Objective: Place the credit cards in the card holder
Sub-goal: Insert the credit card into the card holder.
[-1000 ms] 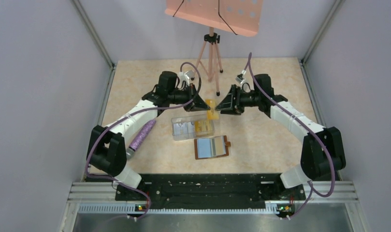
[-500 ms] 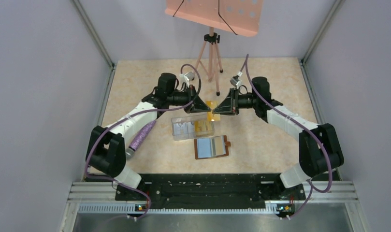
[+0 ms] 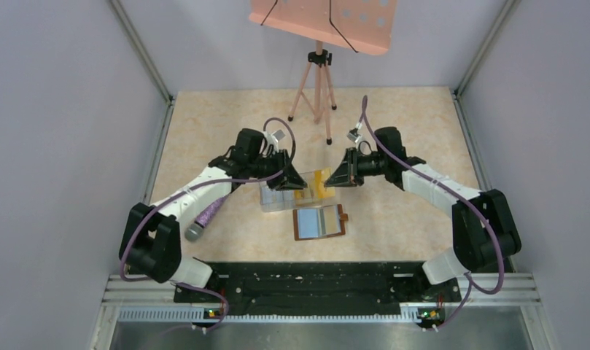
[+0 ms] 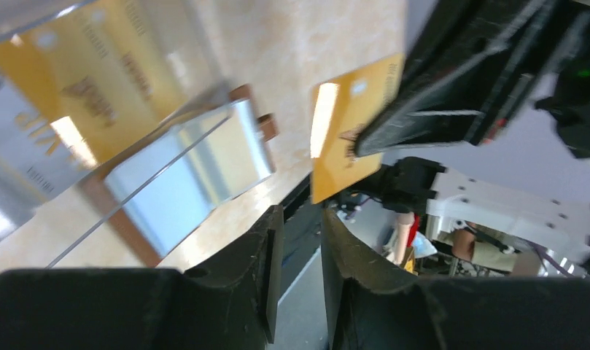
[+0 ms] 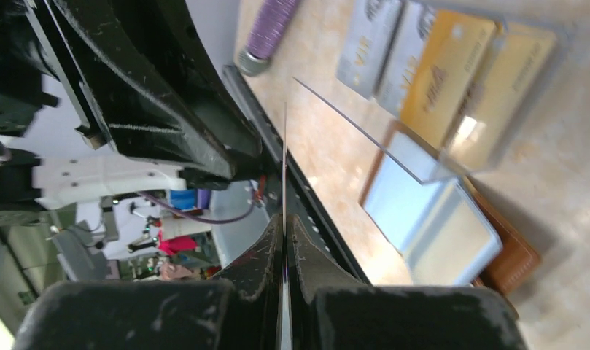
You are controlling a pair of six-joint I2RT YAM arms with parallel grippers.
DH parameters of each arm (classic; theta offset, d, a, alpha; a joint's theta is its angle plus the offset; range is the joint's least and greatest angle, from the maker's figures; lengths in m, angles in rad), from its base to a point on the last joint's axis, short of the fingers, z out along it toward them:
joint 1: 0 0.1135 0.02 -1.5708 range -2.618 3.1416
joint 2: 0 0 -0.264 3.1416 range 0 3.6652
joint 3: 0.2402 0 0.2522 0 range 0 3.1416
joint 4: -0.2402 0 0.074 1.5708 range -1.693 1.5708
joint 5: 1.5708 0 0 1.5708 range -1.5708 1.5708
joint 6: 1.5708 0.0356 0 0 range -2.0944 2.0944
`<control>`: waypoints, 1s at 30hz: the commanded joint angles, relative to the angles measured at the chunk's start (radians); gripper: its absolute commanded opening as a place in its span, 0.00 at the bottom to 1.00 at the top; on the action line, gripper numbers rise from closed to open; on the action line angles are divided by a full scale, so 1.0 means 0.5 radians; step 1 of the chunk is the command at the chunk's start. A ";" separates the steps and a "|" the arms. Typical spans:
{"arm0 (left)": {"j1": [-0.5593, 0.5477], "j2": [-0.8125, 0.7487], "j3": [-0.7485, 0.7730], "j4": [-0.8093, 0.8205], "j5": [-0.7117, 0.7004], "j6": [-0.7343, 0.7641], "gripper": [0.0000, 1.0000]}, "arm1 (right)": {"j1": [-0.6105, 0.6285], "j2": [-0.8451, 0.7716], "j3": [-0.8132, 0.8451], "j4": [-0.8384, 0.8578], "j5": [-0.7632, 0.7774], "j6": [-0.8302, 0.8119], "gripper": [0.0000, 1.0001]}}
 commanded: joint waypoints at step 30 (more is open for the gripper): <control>-0.348 0.851 0.617 -0.795 -1.162 0.439 0.00 | 0.220 0.402 0.248 -0.417 0.597 -0.440 0.00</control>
